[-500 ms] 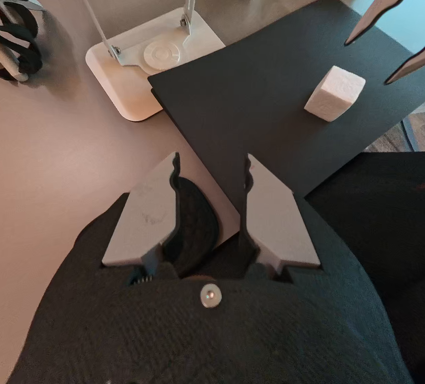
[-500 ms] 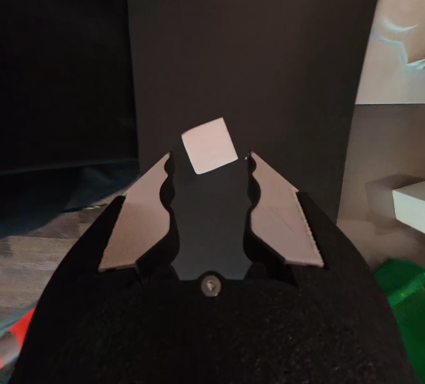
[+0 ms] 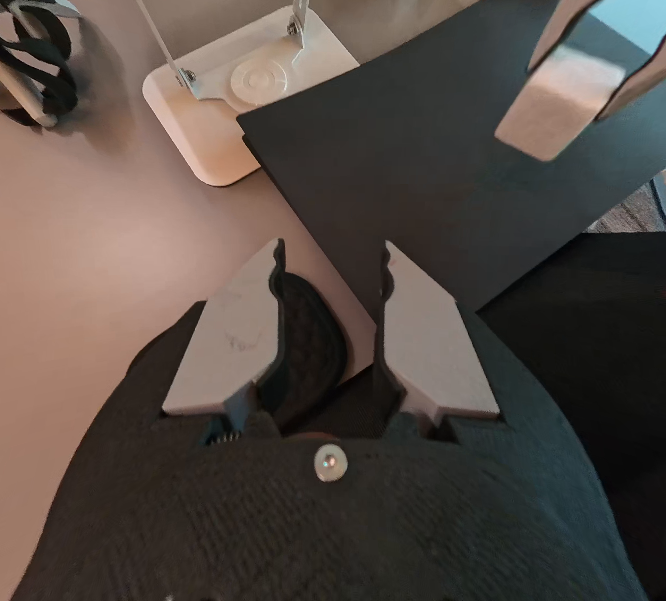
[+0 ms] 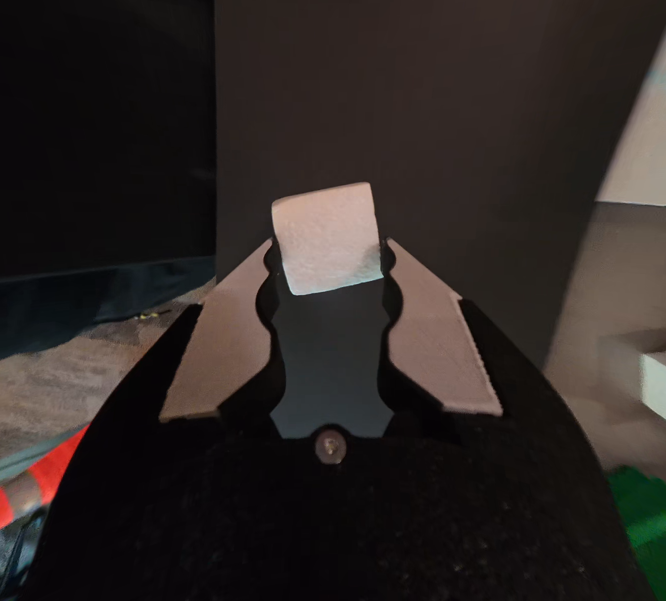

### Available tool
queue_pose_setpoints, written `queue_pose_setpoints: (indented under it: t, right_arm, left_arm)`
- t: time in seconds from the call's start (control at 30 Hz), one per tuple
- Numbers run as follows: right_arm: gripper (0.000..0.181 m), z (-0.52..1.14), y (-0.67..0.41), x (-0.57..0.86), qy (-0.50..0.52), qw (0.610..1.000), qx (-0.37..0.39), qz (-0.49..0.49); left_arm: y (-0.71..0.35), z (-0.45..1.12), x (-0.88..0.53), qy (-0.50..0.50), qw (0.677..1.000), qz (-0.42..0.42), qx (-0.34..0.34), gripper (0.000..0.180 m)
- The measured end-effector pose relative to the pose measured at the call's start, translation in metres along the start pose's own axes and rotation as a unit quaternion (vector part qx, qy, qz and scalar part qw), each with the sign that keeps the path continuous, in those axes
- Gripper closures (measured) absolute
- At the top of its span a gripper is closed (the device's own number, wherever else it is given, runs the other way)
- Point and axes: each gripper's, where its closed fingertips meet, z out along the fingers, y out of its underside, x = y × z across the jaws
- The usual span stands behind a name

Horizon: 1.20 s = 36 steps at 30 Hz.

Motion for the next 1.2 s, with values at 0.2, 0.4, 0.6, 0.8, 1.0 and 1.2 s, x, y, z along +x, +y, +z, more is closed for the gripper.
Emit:
queue_pose_setpoints:
  t: [0.2, 0.4, 0.6, 0.8, 1.0, 1.2]
  right_arm:
    - [0.126, -0.146, -0.095, 0.078, 0.112, 0.989, 0.094, 0.005]
    - [0.126, -0.256, -0.171, 0.187, 0.207, 0.976, 0.065, 0.018]
    - [0.126, -0.255, -0.196, 0.243, 0.196, 0.98, -0.034, 0.022]
    - [0.125, -0.233, -0.198, 0.253, 0.171, 0.983, -0.052, 0.032]
    - [0.121, -0.25, -0.193, 0.243, 0.168, 0.985, -0.018, 0.046]
    - [0.109, -0.307, -0.157, 0.213, 0.221, 0.966, 0.128, 0.045]
  left_arm:
    - [-0.006, -0.003, 0.001, 0.002, 1.0, 0.005, 0.019, 0.13]
    - [-0.013, -0.008, -0.001, -0.009, 0.999, 0.012, 0.043, 0.13]
    - [-0.015, -0.013, -0.001, -0.006, 0.998, 0.002, 0.059, 0.13]
    - [-0.018, -0.016, -0.001, -0.006, 0.997, 0.003, 0.073, 0.13]
    - [-0.016, -0.014, 0.001, -0.001, 0.998, 0.008, 0.066, 0.13]
    - [-0.013, -0.01, 0.0, -0.002, 0.999, 0.005, 0.053, 0.13]
